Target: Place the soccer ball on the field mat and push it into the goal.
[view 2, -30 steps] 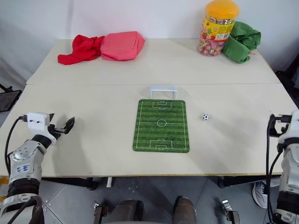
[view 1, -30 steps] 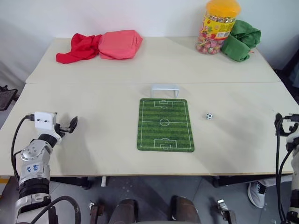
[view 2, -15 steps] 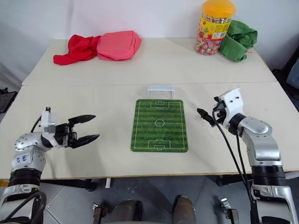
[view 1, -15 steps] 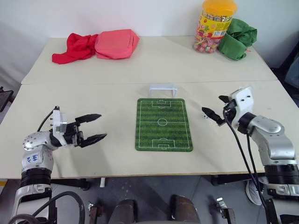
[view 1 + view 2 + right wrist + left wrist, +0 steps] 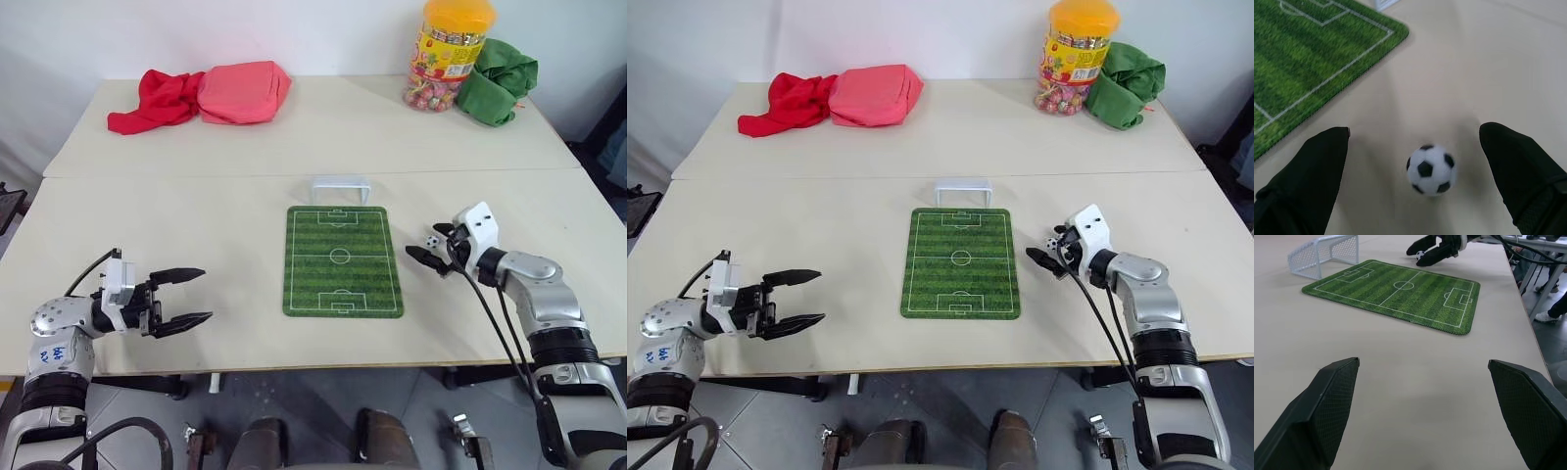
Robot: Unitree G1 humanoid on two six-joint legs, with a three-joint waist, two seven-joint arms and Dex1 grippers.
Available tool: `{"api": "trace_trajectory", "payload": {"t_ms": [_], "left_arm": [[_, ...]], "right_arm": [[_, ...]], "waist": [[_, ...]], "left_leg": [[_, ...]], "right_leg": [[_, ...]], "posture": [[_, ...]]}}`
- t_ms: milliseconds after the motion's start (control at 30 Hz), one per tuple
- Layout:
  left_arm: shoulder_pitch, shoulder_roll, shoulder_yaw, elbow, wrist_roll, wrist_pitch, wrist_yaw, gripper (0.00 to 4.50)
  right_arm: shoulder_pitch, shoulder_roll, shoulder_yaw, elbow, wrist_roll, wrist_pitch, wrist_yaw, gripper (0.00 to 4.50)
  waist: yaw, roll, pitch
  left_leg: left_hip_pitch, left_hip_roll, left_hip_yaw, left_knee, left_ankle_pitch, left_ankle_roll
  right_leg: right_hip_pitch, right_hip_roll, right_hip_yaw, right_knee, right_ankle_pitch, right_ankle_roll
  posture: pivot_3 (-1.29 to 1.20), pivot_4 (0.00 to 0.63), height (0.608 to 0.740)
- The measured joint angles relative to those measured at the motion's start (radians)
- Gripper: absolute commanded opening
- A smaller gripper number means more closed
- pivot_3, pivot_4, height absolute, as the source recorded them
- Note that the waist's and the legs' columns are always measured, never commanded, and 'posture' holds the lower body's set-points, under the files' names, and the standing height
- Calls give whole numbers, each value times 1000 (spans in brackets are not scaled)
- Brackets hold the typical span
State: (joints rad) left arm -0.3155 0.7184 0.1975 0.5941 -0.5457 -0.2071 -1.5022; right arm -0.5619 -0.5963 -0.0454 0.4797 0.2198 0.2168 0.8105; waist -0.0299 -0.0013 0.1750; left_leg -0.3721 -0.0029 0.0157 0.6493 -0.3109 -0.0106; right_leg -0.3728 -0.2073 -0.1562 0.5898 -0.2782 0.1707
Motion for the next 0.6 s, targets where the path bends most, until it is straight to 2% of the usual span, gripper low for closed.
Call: {"api": "trace_trajectory", "payload": {"t_ms": [100,333,467,600], "left_arm": [[5,0,4,-5,0,-1,0,4500],[-1,0,20,-2,0,-1,0,4500],[-30,1,15,7,0,-2,0,4500],[-34,6,-25,8,-3,-5,0,4500]], "right_arm": [[14,2,-5,-3,-9,-32,-20,3211],[65,2,-7,-57,-10,-61,-21,893],[70,-2,-9,-116,-5,-34,-18,857],[72,-9,-2,-279,20,80,-13,857]], "waist": [[0,0,0],[1,0,0],[1,0,0],[-1,0,0]], "left_leg": [[0,0,0,0,0,0],[0,0,0,0,0,0],[0,0,0,0,0,0],[0,0,0,0,0,0]], "right_leg": [[0,0,0,0,0,0],[0,0,0,0,0,0],[0,0,0,0,0,0],[-1,0,0,1,0,0]], "posture": [[0,150,740],[0,150,740],[0,150,740],[0,150,740]]}}
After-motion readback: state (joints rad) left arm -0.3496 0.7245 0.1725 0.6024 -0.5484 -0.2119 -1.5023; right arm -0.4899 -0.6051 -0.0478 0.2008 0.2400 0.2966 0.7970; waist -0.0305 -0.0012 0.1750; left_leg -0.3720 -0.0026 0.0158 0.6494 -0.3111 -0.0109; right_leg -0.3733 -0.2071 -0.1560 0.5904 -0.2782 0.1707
